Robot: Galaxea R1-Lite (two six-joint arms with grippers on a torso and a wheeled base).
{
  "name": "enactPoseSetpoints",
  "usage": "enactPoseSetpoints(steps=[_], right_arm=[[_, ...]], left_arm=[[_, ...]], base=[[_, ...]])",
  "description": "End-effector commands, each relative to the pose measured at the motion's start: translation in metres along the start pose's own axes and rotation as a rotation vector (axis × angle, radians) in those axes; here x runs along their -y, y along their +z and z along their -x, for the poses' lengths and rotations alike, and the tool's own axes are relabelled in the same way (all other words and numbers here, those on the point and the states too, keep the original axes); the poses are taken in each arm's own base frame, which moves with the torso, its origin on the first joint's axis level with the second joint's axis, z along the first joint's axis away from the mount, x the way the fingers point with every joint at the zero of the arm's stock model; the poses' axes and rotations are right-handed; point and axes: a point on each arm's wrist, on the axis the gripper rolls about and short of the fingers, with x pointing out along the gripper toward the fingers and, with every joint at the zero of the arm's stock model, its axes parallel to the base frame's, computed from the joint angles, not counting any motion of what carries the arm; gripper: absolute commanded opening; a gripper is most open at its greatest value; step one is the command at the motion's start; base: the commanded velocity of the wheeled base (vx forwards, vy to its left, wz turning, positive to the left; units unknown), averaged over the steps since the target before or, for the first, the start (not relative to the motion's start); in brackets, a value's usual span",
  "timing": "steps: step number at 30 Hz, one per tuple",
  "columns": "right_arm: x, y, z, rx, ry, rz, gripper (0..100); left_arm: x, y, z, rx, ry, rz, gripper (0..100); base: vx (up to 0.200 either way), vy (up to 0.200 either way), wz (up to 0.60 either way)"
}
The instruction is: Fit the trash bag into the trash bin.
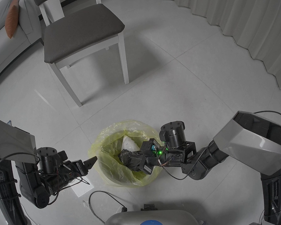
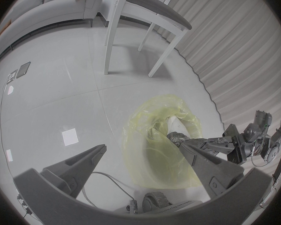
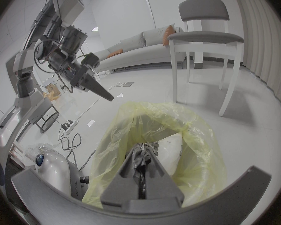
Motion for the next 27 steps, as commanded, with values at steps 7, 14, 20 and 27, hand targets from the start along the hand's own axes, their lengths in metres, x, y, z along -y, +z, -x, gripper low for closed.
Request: enactPoseSetpoints(steps=[7,14,20,27], right_arm=[[-0.015,-0.015,-0.002,-0.047,0.043,0.006,0],[-0.017,-0.014,-0.002,-0.058,0.051,0.029,0],[-0.008,-0.029,-0.023,-0.069,0.040,0.017,0],[-0.003,-0.043,-0.040,-0.108,0.054,0.006,0]], left_arm=[[0.000,0.001,-0.001,0.011,-0.004,0.000,100],[0.001,0.001,-0.001,0.013,-0.008,0.000,100],[0.001,0.002,0.001,0.020,-0.010,0.000,100],[0.000,0.000,-0.001,0.007,-0.005,0.001,100]], base=[[0.000,0.000,0.00],[0.000,0.000,0.00],[0.000,0.000,0.00],[0.000,0.000,0.00]])
